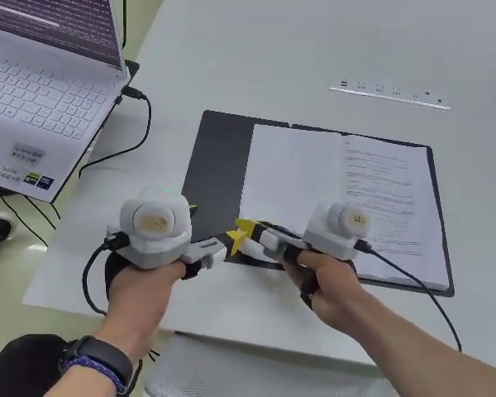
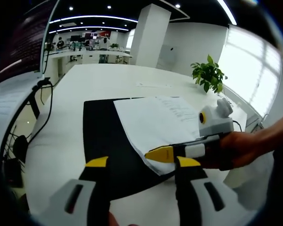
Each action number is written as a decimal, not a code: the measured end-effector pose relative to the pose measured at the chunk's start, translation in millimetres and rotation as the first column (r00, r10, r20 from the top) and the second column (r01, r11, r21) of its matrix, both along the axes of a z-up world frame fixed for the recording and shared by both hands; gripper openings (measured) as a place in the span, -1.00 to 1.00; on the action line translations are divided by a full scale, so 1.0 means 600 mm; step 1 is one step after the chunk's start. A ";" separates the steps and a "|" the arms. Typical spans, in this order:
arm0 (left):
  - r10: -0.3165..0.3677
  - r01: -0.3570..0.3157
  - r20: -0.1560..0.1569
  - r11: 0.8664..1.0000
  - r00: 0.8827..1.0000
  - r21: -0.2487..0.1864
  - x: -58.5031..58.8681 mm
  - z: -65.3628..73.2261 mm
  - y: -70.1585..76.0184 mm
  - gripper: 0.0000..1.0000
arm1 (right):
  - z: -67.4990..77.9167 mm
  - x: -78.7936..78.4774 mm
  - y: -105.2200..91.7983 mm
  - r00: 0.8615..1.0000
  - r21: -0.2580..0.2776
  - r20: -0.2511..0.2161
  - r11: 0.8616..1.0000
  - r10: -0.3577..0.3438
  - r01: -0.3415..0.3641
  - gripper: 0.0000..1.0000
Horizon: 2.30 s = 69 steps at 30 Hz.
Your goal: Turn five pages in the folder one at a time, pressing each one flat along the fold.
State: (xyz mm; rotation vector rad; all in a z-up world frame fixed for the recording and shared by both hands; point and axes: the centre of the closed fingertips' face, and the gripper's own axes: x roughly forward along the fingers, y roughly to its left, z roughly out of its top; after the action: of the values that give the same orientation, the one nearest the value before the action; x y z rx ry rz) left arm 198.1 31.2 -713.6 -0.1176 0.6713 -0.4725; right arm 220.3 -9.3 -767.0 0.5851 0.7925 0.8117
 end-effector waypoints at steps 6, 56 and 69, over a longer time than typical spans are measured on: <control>-0.054 0.053 0.001 0.998 0.999 0.019 0.013 0.001 -0.005 -0.08 | 0.025 0.001 -0.049 0.998 -0.016 0.056 1.000 -0.007 0.007 -0.28; -0.265 0.291 -0.153 0.939 0.952 0.183 0.024 -0.119 -0.080 -1.00 | -0.008 0.123 -0.245 0.962 -0.128 0.153 0.961 -0.227 0.247 -1.00; -0.240 0.270 -0.168 0.944 0.956 0.189 0.026 -0.125 -0.080 -1.00 | 0.008 0.157 -0.230 0.956 -0.021 0.153 0.966 -0.251 0.257 -1.00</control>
State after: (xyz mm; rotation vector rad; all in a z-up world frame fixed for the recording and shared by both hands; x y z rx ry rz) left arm 213.7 -16.9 -788.3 0.1393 0.8792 -0.6437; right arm 314.4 -147.2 -762.3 0.5695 0.5808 0.5928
